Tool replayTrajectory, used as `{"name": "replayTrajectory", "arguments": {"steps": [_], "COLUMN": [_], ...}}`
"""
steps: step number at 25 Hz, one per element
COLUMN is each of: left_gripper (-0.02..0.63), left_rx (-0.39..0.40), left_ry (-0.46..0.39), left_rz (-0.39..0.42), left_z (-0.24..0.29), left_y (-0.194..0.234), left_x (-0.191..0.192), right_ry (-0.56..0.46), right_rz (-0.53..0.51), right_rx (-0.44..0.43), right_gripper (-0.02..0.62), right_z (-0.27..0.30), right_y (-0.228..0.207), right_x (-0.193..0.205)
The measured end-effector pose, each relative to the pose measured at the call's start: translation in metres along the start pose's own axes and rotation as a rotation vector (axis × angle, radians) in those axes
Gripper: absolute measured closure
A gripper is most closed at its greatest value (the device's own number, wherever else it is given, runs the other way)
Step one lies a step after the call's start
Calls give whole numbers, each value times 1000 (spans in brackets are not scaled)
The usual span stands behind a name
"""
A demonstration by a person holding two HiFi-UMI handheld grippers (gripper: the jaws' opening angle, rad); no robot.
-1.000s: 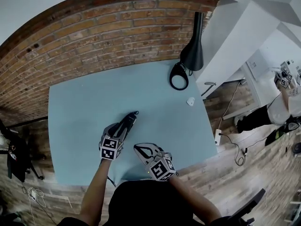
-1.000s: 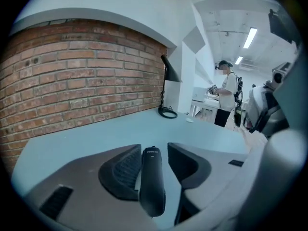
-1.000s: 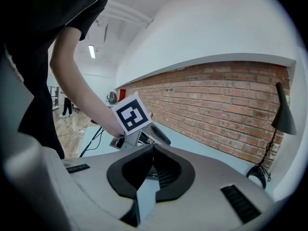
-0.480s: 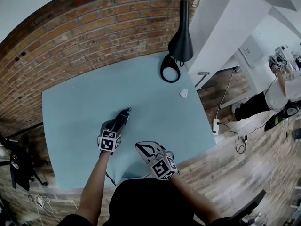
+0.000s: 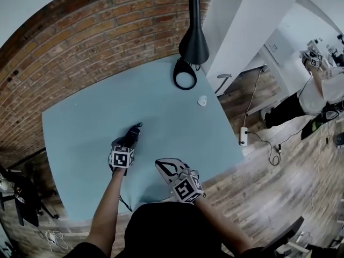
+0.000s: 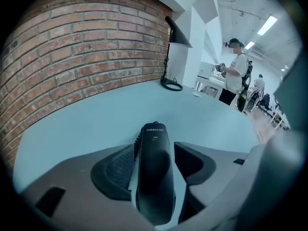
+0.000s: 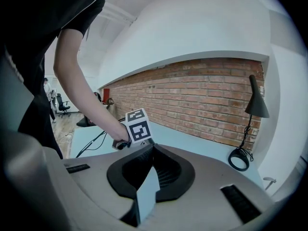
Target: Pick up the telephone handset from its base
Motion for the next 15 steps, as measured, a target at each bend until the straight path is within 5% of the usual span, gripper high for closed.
{"name": "replayTrajectory", "arguments": {"steps": [15], "left_gripper": [319], "left_rx": [38], "left_ry": [71], "left_rz": [-21], "left_z": [25], "left_y": [-2], "left_x": [1], "right_ry": [-9], "right_rz": [41], "right_rx": [40], "right_gripper": [580], "right_z": [-5], "right_y": [-23], "right_x": [-4]}}
Point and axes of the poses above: the fingertips, and each gripper's own axes: z forward along the fingers, y to its left, x out of its underside, the point moved 1 cm from there along -z, backward along the fingers, and after that the axes turned 14 degrees about z, right-handed, at the moved point
